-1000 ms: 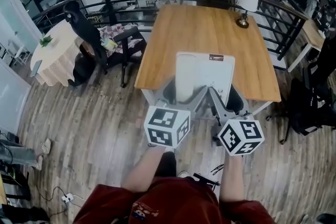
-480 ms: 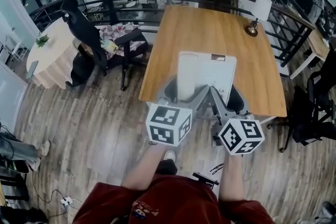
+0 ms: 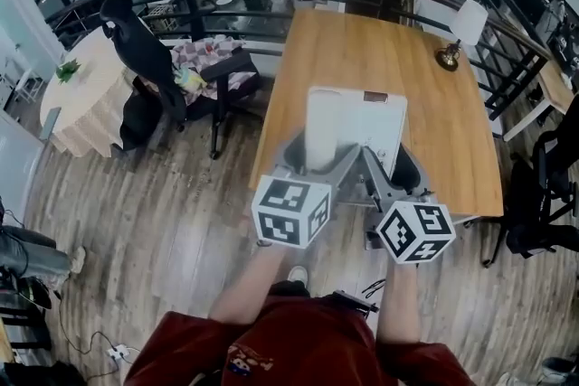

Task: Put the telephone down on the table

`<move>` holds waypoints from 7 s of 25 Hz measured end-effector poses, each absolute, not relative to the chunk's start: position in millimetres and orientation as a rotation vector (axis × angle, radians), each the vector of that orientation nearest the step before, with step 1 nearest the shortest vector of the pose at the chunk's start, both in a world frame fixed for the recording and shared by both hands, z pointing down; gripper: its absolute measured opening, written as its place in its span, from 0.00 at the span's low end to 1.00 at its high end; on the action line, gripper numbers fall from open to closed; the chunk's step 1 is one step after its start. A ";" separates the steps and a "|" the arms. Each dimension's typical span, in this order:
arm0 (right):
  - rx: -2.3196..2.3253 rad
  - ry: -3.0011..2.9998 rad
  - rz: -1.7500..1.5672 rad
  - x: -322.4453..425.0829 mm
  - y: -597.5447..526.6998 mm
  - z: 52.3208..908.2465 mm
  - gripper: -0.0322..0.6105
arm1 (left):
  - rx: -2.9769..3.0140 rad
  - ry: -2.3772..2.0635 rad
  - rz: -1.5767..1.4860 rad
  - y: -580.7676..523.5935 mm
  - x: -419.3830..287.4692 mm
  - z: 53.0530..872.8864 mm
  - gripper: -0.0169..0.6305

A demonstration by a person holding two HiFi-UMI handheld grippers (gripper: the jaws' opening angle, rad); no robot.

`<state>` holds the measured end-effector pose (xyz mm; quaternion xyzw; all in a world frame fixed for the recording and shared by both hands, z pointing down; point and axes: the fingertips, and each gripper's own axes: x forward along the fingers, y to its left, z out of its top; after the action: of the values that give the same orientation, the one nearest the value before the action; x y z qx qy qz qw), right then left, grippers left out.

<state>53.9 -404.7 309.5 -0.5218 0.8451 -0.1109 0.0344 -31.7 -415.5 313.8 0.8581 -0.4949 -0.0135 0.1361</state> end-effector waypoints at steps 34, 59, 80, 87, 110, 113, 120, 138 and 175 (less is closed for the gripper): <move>-1.657 2.626 -0.880 73.2 -508.2 490.8 0.49 | 2.192 -1.341 0.254 -516.5 -12.8 495.0 0.63; -1.702 2.632 -1.265 102.2 -546.9 634.3 0.49 | 1.962 -1.229 0.400 -552.5 16.6 641.9 0.63; -1.734 2.564 -1.184 109.2 -551.3 628.5 0.50 | 2.064 -1.320 0.450 -549.1 3.8 635.6 0.64; -1.793 2.576 -1.011 107.1 -546.3 587.4 0.50 | 2.129 -1.407 0.428 -547.7 -18.4 596.5 0.64; -1.840 2.525 -0.246 83.5 -484.5 367.8 0.50 | 2.503 -1.567 0.091 -501.2 -39.8 380.3 0.63; -1.831 2.507 -0.135 82.7 -474.7 339.8 0.50 | 2.561 -1.602 0.034 -490.6 -34.7 349.4 0.63; -1.821 2.458 0.031 86.4 -453.8 290.7 0.50 | 2.647 -1.635 -0.062 -471.6 -23.5 300.7 0.63; -1.806 2.421 0.204 77.5 -431.5 255.6 0.50 | 2.729 -1.653 -0.103 -453.4 -18.6 267.2 0.63; -1.896 2.439 0.160 86.4 -442.4 271.2 0.10 | 2.702 -1.641 -0.170 -463.3 -23.0 272.8 0.07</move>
<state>86.4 -442.4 271.2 -0.6127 0.7883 0.0516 0.0240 -23.0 -463.3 272.8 0.8534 -0.5184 -0.0537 -0.0121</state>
